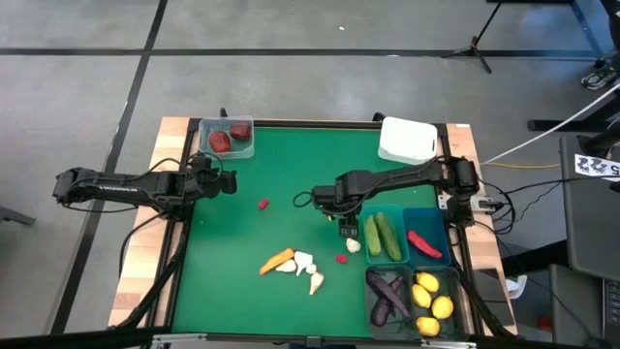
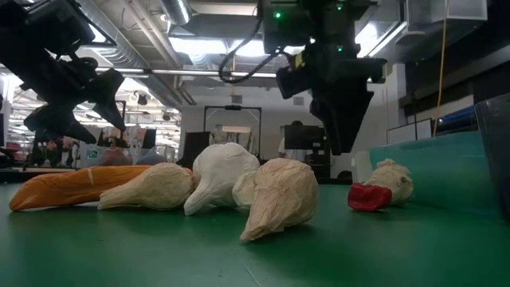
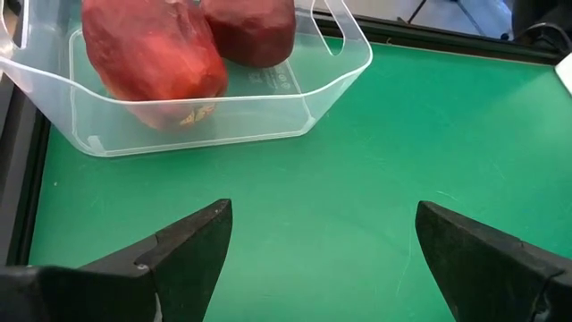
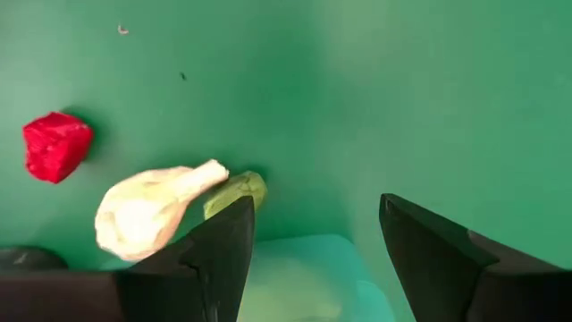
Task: Sort produce into baskets
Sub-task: Put the green bell pepper into the blue bin
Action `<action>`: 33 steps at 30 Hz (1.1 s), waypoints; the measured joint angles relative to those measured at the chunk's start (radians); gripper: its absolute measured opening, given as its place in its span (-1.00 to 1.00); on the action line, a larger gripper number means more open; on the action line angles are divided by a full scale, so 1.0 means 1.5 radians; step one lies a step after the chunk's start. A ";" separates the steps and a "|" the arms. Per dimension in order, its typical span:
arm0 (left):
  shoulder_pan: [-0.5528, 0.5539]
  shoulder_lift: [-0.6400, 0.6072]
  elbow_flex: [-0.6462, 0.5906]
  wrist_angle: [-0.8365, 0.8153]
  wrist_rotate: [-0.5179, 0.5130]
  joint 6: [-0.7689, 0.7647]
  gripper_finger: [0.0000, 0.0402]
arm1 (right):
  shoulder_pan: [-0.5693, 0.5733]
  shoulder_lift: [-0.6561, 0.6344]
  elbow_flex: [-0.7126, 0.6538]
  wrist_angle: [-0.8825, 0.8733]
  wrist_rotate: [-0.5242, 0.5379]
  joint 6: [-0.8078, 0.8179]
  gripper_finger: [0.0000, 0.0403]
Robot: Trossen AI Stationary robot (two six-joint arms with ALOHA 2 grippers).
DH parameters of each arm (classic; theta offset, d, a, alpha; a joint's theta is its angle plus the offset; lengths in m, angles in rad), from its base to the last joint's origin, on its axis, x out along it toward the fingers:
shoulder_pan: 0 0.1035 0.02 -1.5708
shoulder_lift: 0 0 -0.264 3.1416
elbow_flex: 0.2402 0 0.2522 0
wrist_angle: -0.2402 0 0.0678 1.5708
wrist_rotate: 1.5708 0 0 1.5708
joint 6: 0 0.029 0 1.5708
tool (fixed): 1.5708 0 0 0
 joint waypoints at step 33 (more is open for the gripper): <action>0.000 0.000 0.000 0.000 -0.004 0.017 0.72 | 0.001 0.068 -0.001 -0.006 -0.040 0.042 0.54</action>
